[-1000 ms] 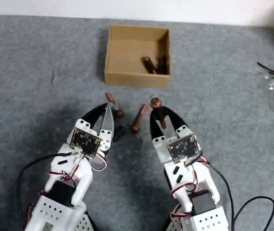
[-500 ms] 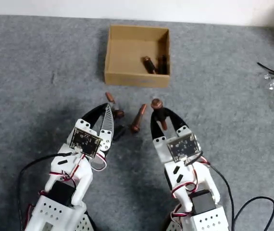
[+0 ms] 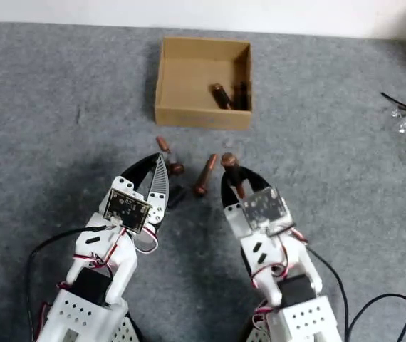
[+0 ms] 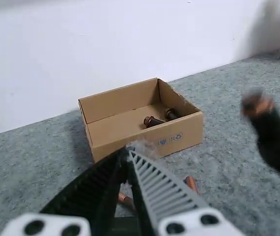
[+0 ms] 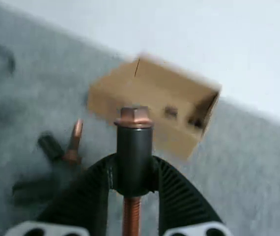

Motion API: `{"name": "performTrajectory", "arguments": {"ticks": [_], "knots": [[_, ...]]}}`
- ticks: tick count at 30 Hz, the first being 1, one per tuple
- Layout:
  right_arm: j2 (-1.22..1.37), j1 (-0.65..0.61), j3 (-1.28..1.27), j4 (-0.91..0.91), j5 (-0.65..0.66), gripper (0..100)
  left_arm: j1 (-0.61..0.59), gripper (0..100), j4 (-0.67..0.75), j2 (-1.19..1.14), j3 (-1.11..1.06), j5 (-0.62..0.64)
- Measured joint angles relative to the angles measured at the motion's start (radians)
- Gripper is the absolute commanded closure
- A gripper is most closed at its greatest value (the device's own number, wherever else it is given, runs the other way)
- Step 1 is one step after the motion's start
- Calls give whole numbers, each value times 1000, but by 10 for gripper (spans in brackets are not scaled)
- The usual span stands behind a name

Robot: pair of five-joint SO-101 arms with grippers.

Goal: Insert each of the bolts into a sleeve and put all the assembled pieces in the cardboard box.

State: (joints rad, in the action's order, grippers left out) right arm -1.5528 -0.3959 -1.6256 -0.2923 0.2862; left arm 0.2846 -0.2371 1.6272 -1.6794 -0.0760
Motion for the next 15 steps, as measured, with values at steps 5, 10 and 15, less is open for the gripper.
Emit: {"name": "performTrajectory", "arguments": {"ticks": [5, 10, 15], "knots": [[371, -2, 288, 0, 0, 992, 0, 993, 0, 0, 0, 0], [818, 26, 643, 0, 0, 992, 0, 993, 0, 0, 0, 0], [1247, 75, 970, 3, 0, 992, 0, 993, 0, 0, 0, 0]]}}
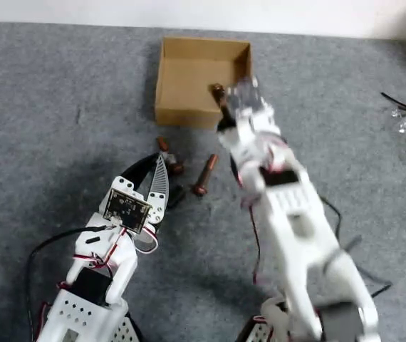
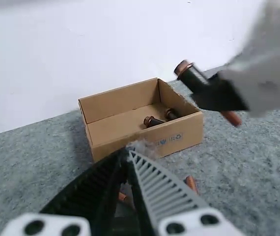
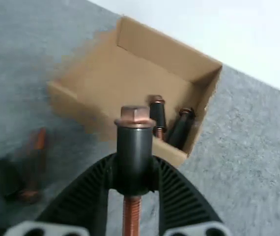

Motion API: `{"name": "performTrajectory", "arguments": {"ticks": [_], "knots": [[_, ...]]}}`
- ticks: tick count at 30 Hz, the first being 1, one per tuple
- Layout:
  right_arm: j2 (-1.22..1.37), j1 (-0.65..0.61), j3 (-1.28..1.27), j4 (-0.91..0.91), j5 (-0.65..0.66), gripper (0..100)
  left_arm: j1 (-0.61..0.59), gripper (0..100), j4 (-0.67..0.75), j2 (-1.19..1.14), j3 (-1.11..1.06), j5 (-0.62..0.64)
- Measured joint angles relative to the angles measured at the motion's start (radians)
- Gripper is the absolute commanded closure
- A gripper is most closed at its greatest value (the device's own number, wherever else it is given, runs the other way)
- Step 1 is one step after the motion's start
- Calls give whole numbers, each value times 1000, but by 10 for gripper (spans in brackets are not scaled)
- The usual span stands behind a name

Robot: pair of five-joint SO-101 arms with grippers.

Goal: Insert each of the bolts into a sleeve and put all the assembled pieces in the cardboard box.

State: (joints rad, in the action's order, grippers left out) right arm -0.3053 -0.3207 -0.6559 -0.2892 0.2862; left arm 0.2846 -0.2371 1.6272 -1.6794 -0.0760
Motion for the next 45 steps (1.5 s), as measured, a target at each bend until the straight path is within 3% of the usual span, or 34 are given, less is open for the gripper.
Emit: {"name": "performTrajectory", "arguments": {"ticks": [12, 22, 32, 45], "knots": [[615, 80, 559, -6, 0, 992, 0, 993, 0, 0, 0, 0], [798, 81, 939, -310, 0, 992, 0, 993, 0, 0, 0, 0], [801, 77, 1065, -445, 0, 992, 0, 993, 0, 0, 0, 0], [835, 37, 1066, -443, 0, 992, 0, 993, 0, 0, 0, 0]]}}
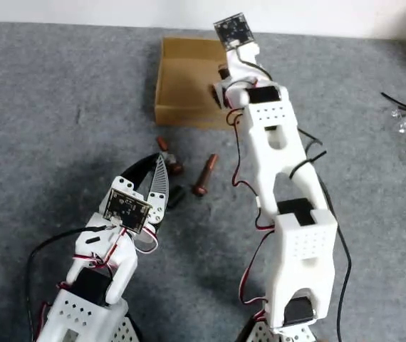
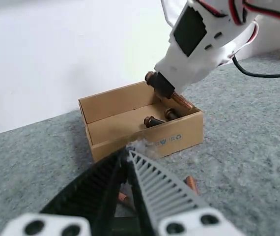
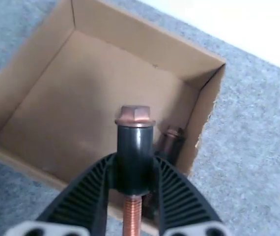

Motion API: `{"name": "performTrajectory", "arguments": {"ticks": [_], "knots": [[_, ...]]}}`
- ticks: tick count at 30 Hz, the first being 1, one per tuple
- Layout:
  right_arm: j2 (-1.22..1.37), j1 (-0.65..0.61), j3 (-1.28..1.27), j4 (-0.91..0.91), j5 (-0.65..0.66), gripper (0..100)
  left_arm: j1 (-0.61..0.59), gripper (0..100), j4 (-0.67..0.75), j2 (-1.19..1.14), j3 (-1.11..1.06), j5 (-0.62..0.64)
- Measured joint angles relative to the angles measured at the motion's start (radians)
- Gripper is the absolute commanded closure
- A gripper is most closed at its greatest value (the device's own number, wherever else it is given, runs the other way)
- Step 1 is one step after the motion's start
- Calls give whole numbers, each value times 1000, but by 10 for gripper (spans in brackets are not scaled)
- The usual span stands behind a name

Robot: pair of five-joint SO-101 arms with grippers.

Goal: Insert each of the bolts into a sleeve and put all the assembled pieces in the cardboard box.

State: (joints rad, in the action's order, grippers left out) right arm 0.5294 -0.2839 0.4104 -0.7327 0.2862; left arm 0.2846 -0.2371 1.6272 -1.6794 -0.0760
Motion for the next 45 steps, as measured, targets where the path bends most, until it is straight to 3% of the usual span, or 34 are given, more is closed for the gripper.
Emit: {"name": "performTrajectory", "arguments": {"ticks": [12, 29, 36, 45], "knots": [[198, 0, 74, 87, -3, 992, 0, 993, 0, 0, 0, 0], [244, -2, 164, 100, -2, 991, 0, 993, 0, 0, 0, 0], [244, -2, 164, 104, -2, 828, 0, 993, 0, 0, 0, 0], [241, 63, 167, 101, -2, 817, 0, 993, 0, 0, 0, 0]]}}
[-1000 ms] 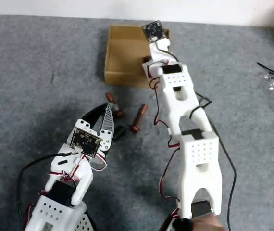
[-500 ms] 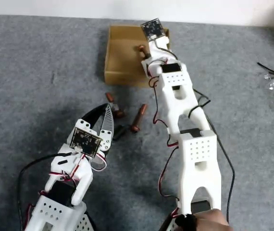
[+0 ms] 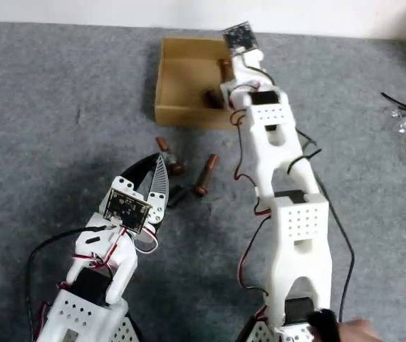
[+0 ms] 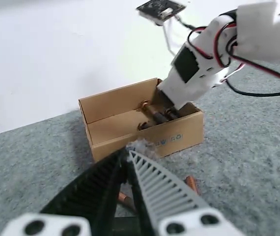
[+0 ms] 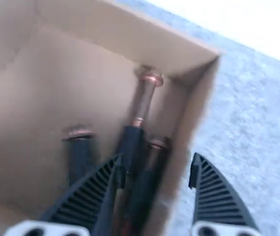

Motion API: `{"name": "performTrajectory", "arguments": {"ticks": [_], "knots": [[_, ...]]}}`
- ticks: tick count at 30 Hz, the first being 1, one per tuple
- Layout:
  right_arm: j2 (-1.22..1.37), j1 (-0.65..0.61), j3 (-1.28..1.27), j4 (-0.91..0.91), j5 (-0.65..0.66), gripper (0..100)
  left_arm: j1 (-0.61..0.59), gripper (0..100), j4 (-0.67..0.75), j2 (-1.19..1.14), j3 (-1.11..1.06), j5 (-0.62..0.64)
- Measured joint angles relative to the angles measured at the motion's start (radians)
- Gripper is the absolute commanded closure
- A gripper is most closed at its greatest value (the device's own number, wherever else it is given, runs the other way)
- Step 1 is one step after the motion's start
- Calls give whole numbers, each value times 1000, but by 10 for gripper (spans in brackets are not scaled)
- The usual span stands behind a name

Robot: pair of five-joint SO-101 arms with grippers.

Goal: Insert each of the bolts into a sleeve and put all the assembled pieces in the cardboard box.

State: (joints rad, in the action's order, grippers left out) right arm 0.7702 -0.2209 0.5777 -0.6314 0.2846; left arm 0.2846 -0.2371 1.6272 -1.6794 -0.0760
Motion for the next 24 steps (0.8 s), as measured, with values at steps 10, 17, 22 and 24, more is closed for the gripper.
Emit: {"name": "performTrajectory", "arguments": {"ticks": [10, 17, 22, 24], "knots": [[-3, 40, 66, -203, 0, 817, 0, 993, 0, 0, 0, 0], [-123, 41, 183, -440, 0, 817, 0, 993, 0, 0, 0, 0], [-244, 41, 261, -632, 0, 817, 0, 993, 0, 0, 0, 0], [-290, 40, 290, -721, 0, 817, 0, 993, 0, 0, 0, 0]]}}
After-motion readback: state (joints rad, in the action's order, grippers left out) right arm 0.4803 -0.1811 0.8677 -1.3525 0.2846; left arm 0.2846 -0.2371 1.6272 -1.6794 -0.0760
